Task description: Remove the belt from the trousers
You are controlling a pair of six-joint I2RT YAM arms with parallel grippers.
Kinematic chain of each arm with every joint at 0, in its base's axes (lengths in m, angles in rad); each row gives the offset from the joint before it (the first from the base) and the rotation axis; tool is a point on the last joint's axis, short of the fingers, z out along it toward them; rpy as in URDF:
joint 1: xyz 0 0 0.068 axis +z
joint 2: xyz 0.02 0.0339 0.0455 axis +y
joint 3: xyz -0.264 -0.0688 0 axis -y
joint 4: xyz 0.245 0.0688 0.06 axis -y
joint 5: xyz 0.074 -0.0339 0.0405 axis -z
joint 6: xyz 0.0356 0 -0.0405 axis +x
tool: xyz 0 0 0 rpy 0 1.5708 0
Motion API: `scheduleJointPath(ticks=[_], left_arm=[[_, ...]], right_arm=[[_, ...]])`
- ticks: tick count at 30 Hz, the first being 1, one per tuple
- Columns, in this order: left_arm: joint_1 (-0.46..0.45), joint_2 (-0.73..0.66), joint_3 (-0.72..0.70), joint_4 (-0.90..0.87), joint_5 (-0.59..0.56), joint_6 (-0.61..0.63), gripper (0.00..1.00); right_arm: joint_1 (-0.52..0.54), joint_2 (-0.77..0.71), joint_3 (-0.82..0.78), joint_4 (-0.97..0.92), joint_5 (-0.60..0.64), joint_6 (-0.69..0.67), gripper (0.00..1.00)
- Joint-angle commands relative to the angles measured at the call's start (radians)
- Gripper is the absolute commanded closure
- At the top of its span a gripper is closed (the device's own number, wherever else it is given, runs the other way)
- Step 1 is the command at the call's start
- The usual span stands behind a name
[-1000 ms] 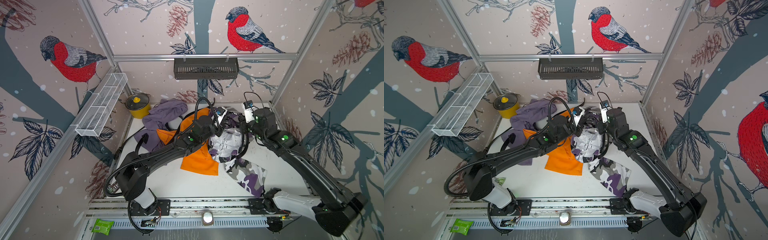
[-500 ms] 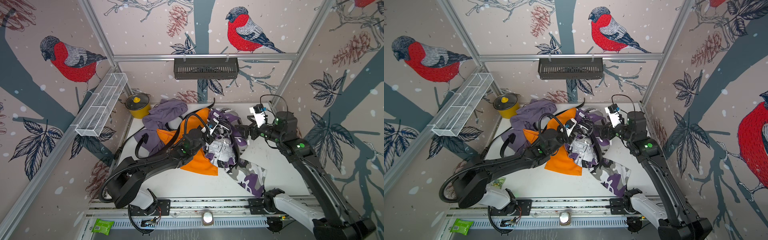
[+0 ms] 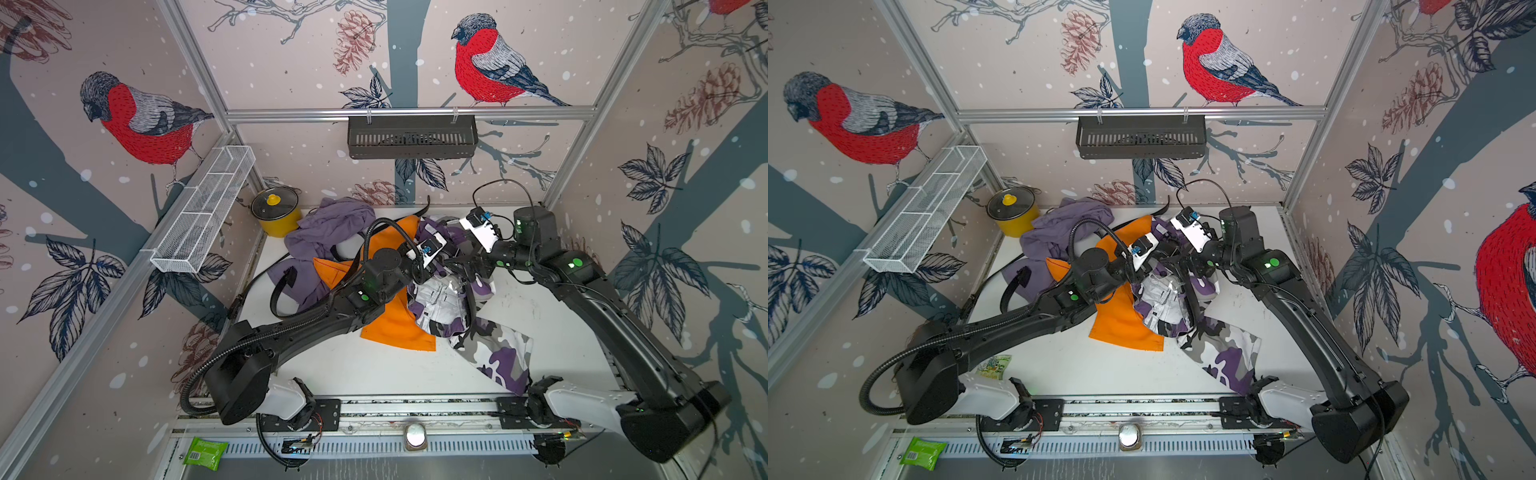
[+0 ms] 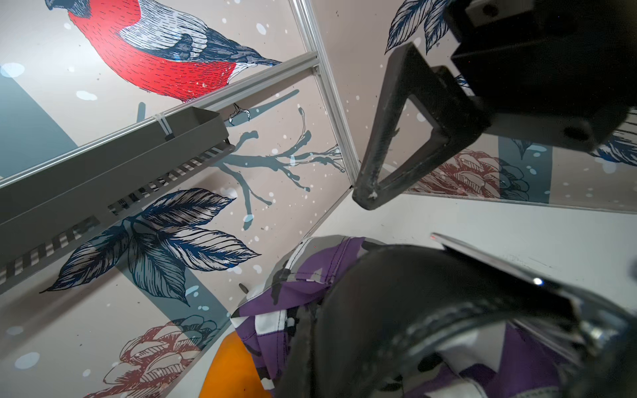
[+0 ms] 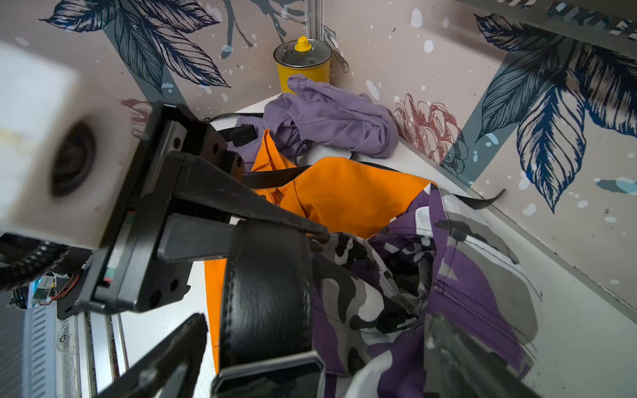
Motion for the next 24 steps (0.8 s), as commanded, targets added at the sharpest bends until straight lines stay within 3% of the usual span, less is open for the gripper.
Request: scheduleJointPath(ticks=[1,11,17,24], left_arm=[[0.001,-0.009,0.018,0.066,0.009,0.019,1.00],[0.000,-0.003,0.020,0.065,-0.033,0.007,1.00],[0.000,-0.006,0.020,0.060,-0.039,-0.002,1.00],[0.001,-0.005,0.021,0.057,-0.053,-0.013,1.00]], right_arm=[[0.006,-0.013,-0.030,0.038,-0.005,-0.003,0.00],[-0.001,-0.094,-0.191,0.208,-0.041,0.063,0.02],[0.001,-0.106,-0.220,0.263,-0.035,0.086,0.16],[0.000,-0.120,-0.246,0.282,-0.070,0.096,0.39]])
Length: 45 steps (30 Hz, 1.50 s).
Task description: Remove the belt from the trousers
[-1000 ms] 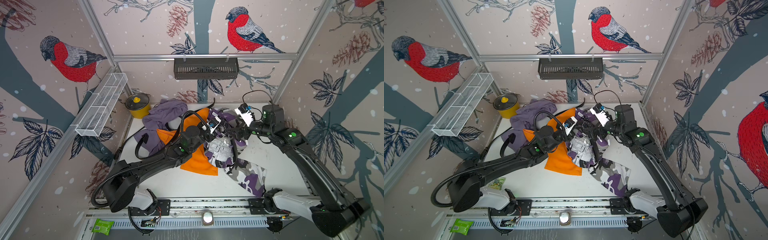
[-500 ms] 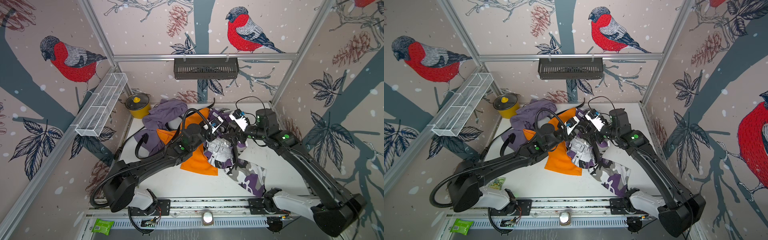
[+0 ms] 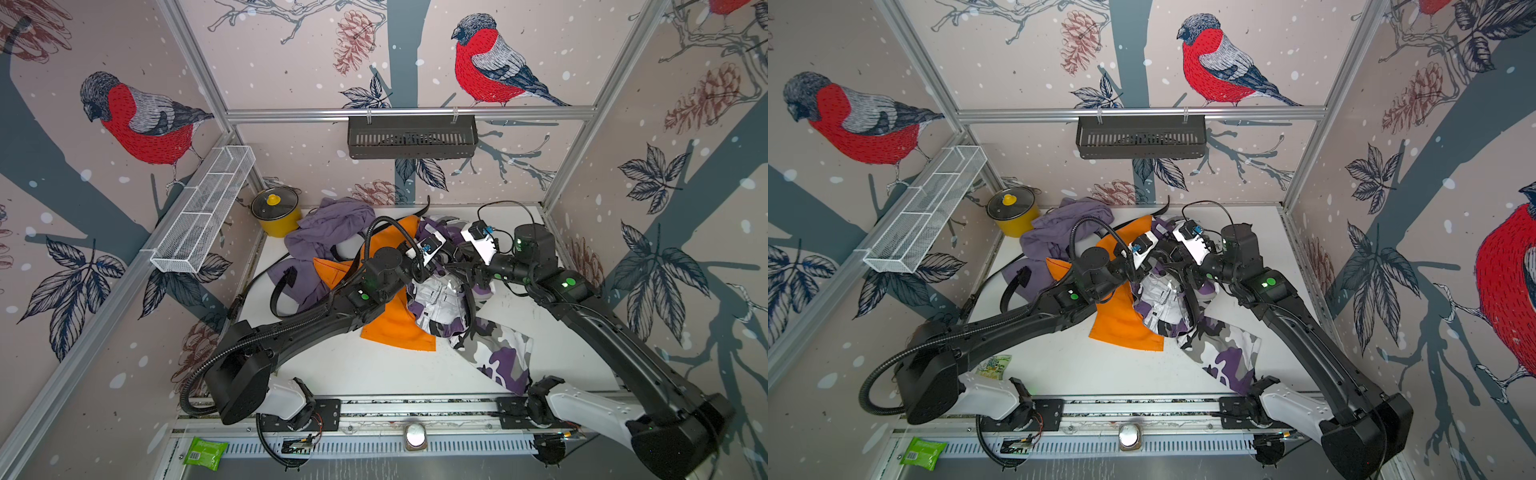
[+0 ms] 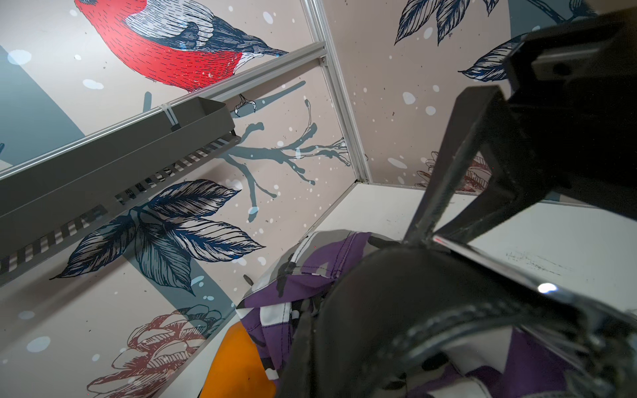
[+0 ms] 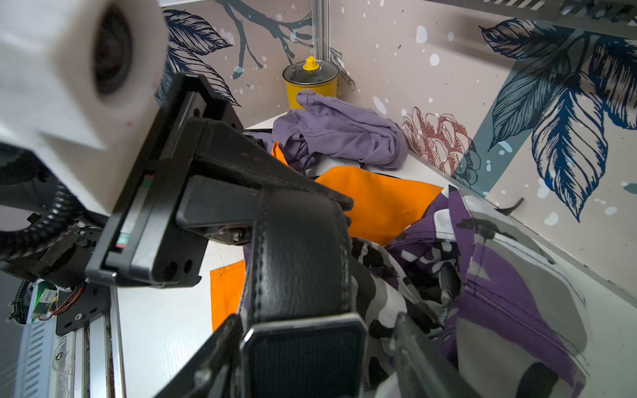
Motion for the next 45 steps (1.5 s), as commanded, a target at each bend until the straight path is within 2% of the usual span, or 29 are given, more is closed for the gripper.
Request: scheduleJointPath(ticks=[1,10,12,14,15,22,31,45], left_arm=[[0.000,-0.005,0.015,0.074,-0.022,-0.002,1.00],[0.000,-0.004,0.013,0.061,-0.045,-0.008,1.00],[0.001,-0.007,0.010,0.051,-0.059,-0.014,1.00],[0.000,-0.010,0.005,0.036,-0.087,-0.029,1.00],[0.000,-0.012,-0.001,0.031,-0.101,-0.035,1.00],[0.021,-0.031,-0.065,0.031,-0.186,-0.113,1.00],[0.159,-0.053,-0.087,0.000,-0.253,-0.354,1.00],[0.337,-0.090,-0.145,-0.073,-0.235,-0.723,1.00]], right_arm=[[0.001,-0.012,-0.014,0.047,-0.031,0.021,0.42],[-0.016,-0.033,-0.026,0.065,-0.053,0.039,0.74],[-0.026,-0.037,-0.026,0.062,-0.061,0.043,0.82],[-0.040,-0.040,-0.026,0.059,-0.067,0.045,0.96],[-0.053,-0.043,-0.028,0.059,-0.072,0.049,0.98],[-0.141,-0.045,-0.031,0.051,-0.132,0.076,1.00],[-0.187,-0.033,-0.010,-0.007,-0.088,0.064,1.00],[-0.211,-0.034,0.010,-0.018,-0.076,0.058,1.00]])
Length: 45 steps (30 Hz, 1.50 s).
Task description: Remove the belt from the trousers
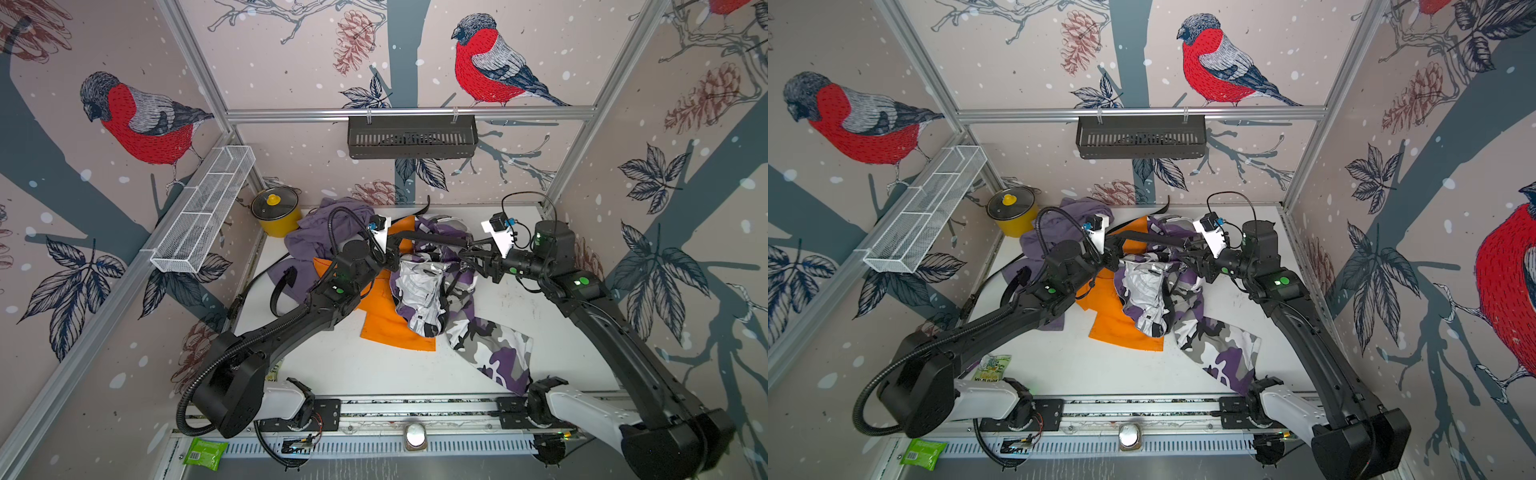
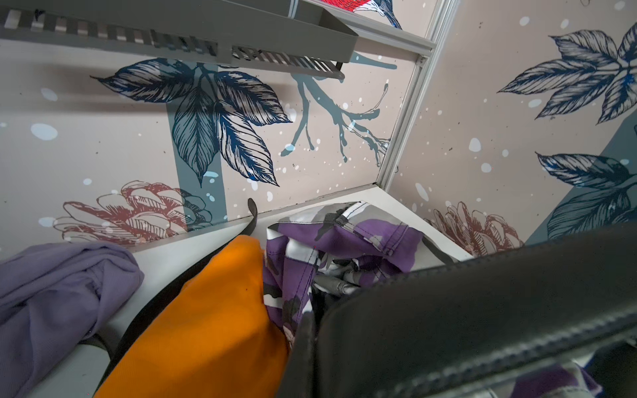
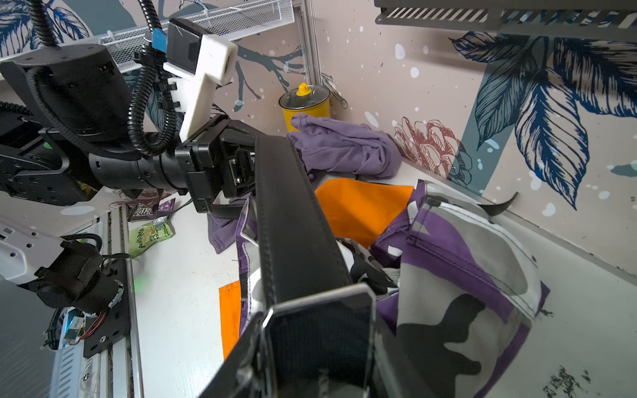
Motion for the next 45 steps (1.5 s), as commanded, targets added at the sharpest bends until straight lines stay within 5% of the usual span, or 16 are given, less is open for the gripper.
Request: scheduleJointPath(ticks=[1,4,6,7,9,11,15,24,30,38,40,42,45], left_arm=[[0.067,-0.011,-0.015,-0.072,-0.335,-0.162,1.00],[0.070,-0.007,-0.013,-0.085,-0.294,-0.163,1.00],[0.071,0.005,0.015,-0.103,-0.170,-0.100,1.00],[0.068,0.013,0.033,-0.125,-0.130,-0.081,0.90],[0.056,0.023,0.071,-0.169,-0.085,-0.048,0.50],[0.042,0.019,0.115,-0.231,-0.085,-0.009,0.21],[-0.021,-0.053,0.173,-0.318,-0.161,0.137,0.00],[-0.175,-0.113,0.278,-0.382,-0.180,0.517,0.00],[-0.267,0.008,0.406,-0.433,-0.222,0.747,0.00],[-0.310,0.125,0.470,-0.307,-0.242,0.892,0.05],[-0.310,0.140,0.479,-0.291,-0.255,0.890,0.17],[-0.309,0.147,0.474,-0.271,-0.291,0.874,0.48],[-0.306,0.127,0.437,-0.226,-0.304,0.854,0.81]], right_arm=[[-0.023,-0.012,0.019,-0.030,0.087,0.002,1.00],[-0.011,-0.001,0.033,-0.038,0.074,-0.007,1.00],[0.024,0.020,0.062,-0.070,0.103,-0.039,1.00],[0.042,0.032,0.081,-0.090,0.118,-0.053,1.00],[0.071,0.064,0.122,-0.130,0.152,-0.079,1.00],[0.086,0.091,0.161,-0.161,0.167,-0.100,1.00],[0.126,0.148,0.252,-0.243,0.228,-0.131,1.00],[0.163,0.185,0.331,-0.300,0.252,-0.144,1.00],[0.168,0.185,0.337,-0.310,0.253,-0.146,1.00],[0.170,0.185,0.327,-0.303,0.252,-0.145,1.00],[0.171,0.185,0.326,-0.303,0.257,-0.145,1.00],[0.171,0.185,0.322,-0.301,0.260,-0.144,1.00],[0.163,0.184,0.310,-0.297,0.261,-0.142,1.00]])
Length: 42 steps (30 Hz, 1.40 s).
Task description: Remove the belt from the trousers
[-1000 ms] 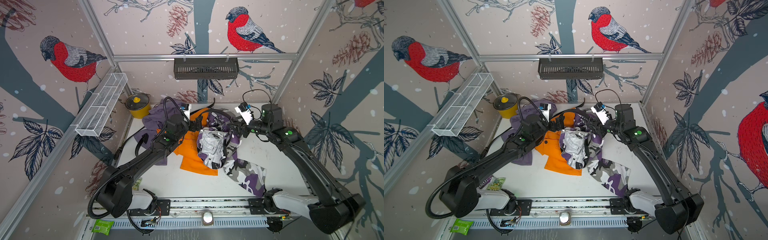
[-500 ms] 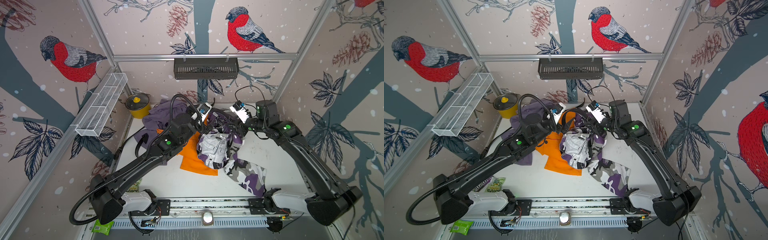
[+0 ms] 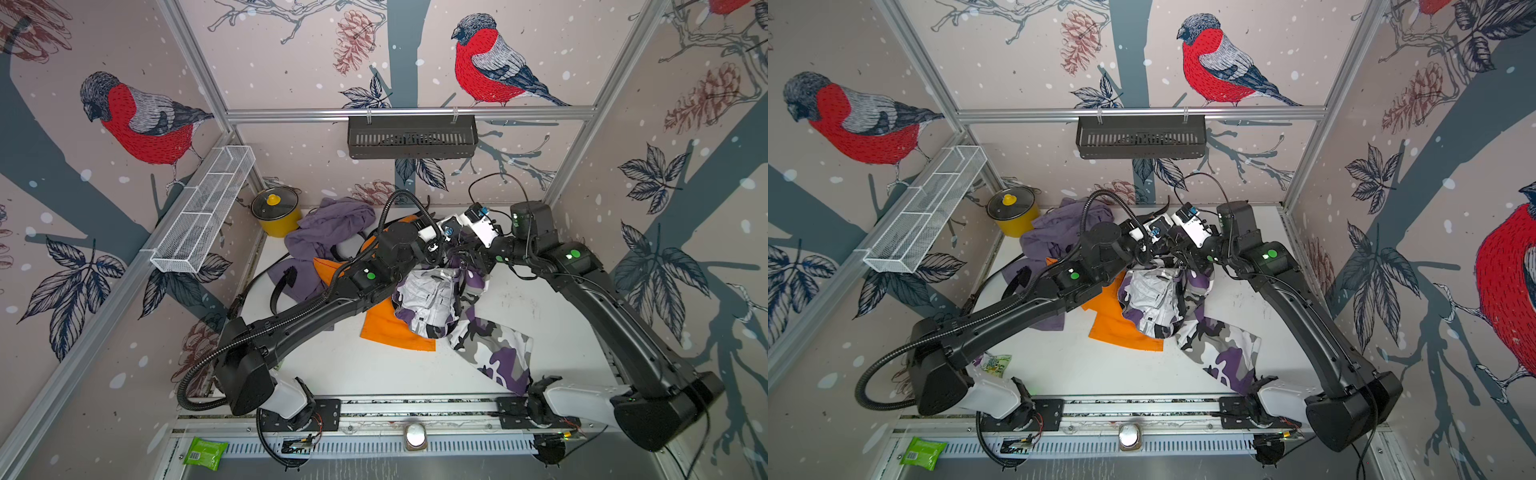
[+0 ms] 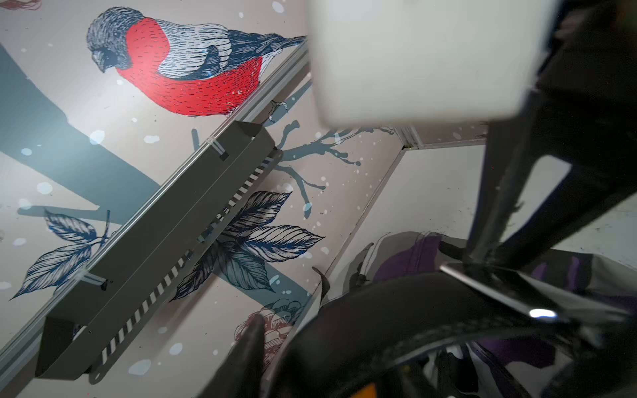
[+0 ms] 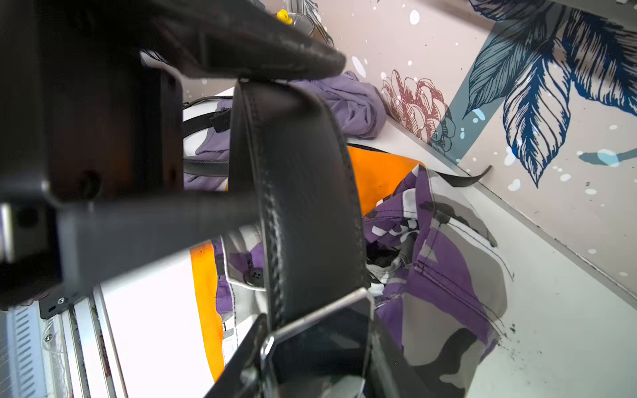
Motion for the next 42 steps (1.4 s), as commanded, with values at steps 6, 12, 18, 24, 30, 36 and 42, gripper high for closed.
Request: scheduleJointPath(ticks=[6,12,18,24,30,36,42], left_arm=[[0.099,-0.083,-0.078,0.108,0.011,-0.192,1.00],[0.310,-0.152,-0.163,0.140,0.055,-0.509,1.00],[0.508,-0.200,-0.267,0.158,0.103,-0.817,1.00],[0.519,-0.160,-0.274,0.118,0.165,-0.887,0.99],[0.519,-0.077,-0.195,0.012,0.217,-0.919,0.34],[0.519,-0.128,-0.167,-0.112,0.143,-0.955,0.05],[0.509,-0.292,-0.242,-0.054,0.129,-0.876,0.00]], right_arm=[[-0.037,-0.010,-0.026,0.055,-0.012,0.006,1.00],[-0.047,-0.014,-0.046,0.055,-0.015,0.012,1.00],[-0.057,-0.028,-0.063,0.057,-0.012,0.024,1.00],[-0.065,-0.026,-0.058,0.071,-0.019,0.036,1.00],[-0.064,0.000,-0.026,0.100,-0.026,0.065,1.00],[-0.060,0.095,0.041,0.109,-0.011,0.115,1.00],[-0.066,0.199,0.150,0.121,0.007,0.167,1.00]])
